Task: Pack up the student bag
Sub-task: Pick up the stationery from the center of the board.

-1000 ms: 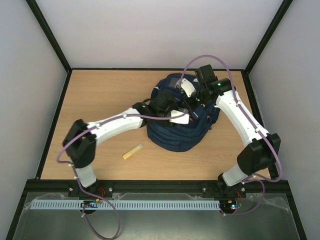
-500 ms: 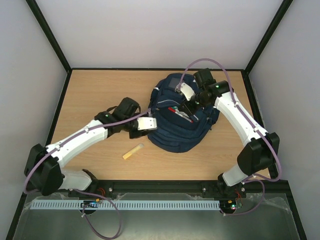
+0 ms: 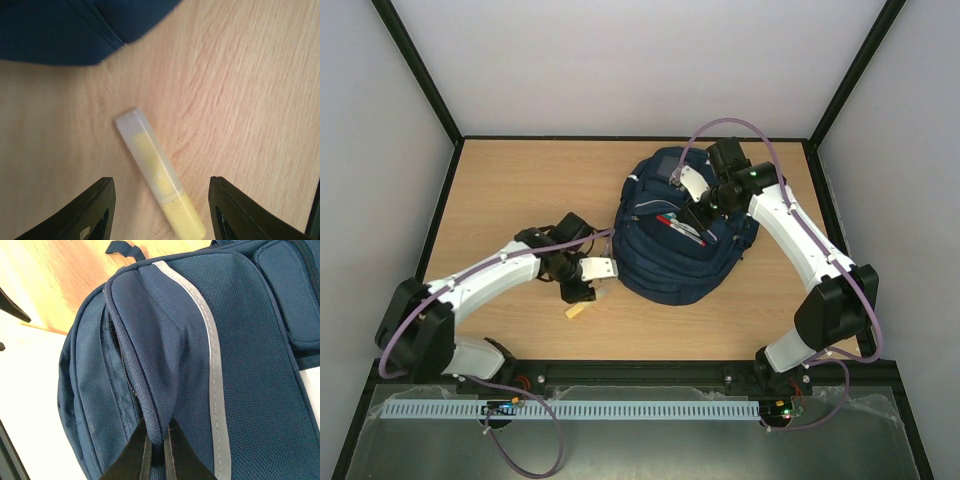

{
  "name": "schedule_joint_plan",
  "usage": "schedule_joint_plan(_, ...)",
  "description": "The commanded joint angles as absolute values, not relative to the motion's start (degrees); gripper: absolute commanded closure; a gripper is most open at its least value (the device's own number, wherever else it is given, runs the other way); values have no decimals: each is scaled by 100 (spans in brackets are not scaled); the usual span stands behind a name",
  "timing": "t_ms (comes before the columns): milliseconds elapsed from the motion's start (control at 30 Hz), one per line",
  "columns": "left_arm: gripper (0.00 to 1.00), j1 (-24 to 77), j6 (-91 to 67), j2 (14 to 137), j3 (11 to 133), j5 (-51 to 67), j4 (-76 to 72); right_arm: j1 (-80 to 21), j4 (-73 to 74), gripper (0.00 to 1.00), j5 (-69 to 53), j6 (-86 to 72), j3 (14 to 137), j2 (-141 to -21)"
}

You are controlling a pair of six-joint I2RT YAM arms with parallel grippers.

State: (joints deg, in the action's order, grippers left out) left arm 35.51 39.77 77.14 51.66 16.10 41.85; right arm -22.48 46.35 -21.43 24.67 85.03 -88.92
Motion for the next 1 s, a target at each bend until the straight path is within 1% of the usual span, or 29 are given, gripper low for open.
schedule_joint_plan(0,45,3490,3713,8075,5124,1851,4571,-2285,4597,99,-2180,2575,8582,-8802)
schedule_joint_plan(67,43,3490,3578,8065,5016,1764,4357,-2285,4602,99,-2205,2571,8550,-8796)
schedule_joint_plan(333,45,3489,3213,8349,4700,936,3996,-2285,4597,99,-2189,2575,8463,-8740)
schedule_joint_plan(733,46,3590,2799,8921,4792,905,3675,-2284,4596,99,-2192,2583,8437,-8699)
schedule_joint_plan(967,48,3568,2788,9104,4816,234,3477,-2278,4597,99,-2128,2593,8352,-8598)
